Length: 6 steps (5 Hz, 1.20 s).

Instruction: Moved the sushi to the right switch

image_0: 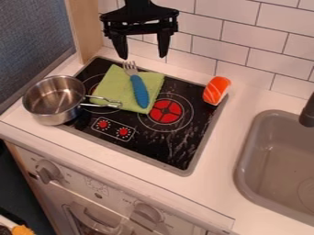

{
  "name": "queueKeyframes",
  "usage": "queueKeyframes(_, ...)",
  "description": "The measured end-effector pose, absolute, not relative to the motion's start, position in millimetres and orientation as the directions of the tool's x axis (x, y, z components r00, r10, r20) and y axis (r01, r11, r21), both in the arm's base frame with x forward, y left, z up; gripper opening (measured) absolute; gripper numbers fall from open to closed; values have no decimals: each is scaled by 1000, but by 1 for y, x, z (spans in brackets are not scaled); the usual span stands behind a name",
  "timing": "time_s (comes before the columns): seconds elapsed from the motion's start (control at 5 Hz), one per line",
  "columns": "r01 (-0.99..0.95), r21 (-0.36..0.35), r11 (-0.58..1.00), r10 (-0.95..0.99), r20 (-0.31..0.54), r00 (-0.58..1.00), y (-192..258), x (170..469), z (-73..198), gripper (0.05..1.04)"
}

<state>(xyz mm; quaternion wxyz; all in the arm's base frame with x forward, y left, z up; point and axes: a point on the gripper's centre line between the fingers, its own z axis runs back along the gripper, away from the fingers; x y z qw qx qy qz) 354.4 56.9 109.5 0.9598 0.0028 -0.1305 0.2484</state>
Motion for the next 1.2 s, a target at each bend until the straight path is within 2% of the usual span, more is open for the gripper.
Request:
queueKeyframes(0.2,-478,-54,876,478,222,850,55,354,98,1001)
queueKeyframes(0.4,-402,-80,912,409,243,880,39,363,97,1001)
queueKeyframes(1.0,-58,-4,998,57,228,972,-20,393,73,1001)
queueKeyframes(1.2,11,-8,1000,-9,232,973,-28,407,63,1001)
